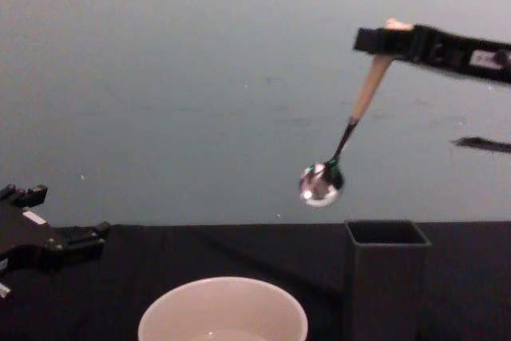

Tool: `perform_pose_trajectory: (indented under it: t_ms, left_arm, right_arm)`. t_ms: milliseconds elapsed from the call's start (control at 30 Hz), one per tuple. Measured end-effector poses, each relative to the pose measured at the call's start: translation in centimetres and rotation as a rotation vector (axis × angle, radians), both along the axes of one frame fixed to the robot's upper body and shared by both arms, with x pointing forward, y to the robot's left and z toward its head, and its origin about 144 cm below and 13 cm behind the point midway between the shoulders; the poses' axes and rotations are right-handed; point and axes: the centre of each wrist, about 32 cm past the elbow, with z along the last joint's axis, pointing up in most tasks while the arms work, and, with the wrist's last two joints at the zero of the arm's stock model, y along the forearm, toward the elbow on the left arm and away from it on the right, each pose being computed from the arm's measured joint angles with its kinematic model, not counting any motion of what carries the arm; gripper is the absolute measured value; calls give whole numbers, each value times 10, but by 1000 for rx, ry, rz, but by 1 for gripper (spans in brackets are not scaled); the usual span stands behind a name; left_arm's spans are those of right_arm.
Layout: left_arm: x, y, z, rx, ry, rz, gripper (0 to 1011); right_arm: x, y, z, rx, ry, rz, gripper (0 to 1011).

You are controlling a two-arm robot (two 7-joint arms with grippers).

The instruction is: Pick up the stirring spoon with one hand, stir inside the cup, then place it back in its original position.

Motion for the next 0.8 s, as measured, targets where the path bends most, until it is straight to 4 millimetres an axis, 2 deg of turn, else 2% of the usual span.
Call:
perform_pose_trajectory:
  t_ms: [333,800]
  left_arm:
    - [0,0,0,0,0,0,1001]
    - [0,0,0,0,0,0,1001]
  right_arm:
    - [-4,23,-14,-38,13,80,223]
    - [-13,42,-39,-133,7,176,223]
